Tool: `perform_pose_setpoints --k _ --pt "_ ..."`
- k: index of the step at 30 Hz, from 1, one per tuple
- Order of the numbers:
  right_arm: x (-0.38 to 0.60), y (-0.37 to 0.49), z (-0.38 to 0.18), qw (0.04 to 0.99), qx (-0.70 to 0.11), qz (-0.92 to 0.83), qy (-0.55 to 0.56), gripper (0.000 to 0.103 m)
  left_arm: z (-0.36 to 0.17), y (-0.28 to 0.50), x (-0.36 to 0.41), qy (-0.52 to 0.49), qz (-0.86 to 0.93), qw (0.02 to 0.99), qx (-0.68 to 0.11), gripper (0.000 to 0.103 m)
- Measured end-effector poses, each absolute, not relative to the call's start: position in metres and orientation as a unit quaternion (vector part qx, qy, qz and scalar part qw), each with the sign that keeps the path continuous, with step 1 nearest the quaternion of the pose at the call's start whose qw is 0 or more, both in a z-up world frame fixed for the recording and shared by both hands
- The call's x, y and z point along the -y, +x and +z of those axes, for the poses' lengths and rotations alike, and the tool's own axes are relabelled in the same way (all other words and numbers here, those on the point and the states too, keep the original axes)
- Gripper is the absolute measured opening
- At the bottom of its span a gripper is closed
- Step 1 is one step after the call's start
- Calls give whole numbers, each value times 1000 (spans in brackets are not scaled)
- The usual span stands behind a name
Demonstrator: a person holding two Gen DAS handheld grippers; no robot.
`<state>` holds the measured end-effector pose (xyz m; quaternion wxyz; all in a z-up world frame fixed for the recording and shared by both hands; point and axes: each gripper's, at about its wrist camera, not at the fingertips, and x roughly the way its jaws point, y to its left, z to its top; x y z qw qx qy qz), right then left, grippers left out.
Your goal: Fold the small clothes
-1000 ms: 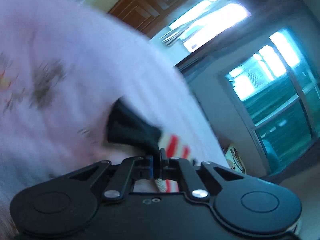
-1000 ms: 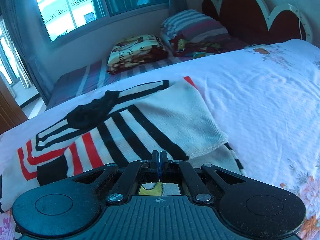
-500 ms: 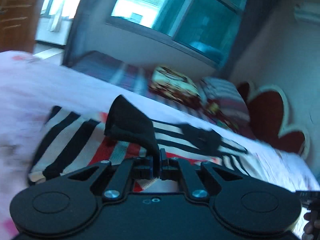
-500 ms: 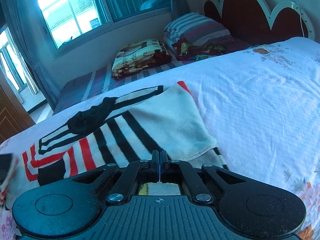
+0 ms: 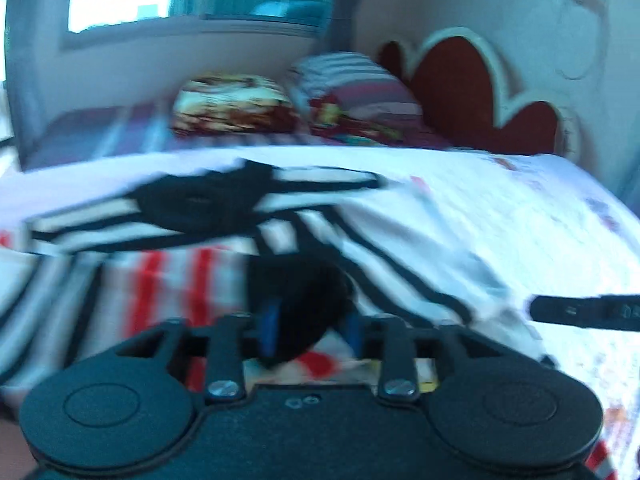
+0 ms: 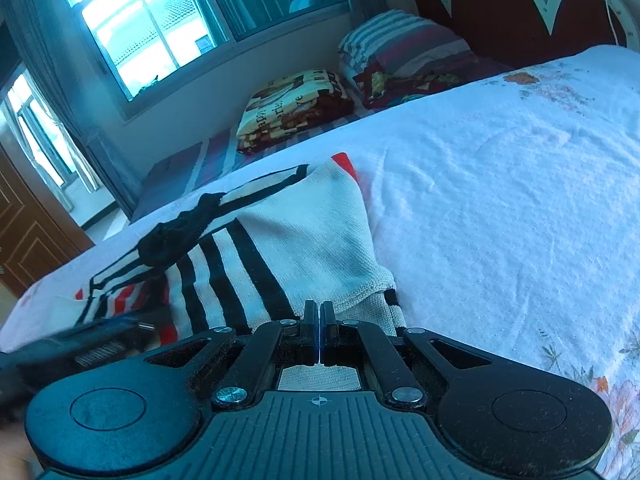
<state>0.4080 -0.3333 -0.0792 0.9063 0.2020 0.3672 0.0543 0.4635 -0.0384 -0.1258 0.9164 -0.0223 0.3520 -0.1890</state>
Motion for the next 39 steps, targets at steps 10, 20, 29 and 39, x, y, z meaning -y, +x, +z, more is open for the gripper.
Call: perform_pose_setpoints --k 10,20,29,39 --pt "314 427 -77 903 -358 95 218 0 -110 391 -16 -42 -141 949 -279 68" --pt "268 447 -93 883 -348 139 283 56 -124 339 -168 -43 47 950 -306 62" --pt "228 464 -102 888 -387 136 206 34 -143 374 -169 -53 20 945 -323 56" --pt "234 450 -63 931 -319 127 122 6 -145 385 -170 -53 11 942 -330 46"
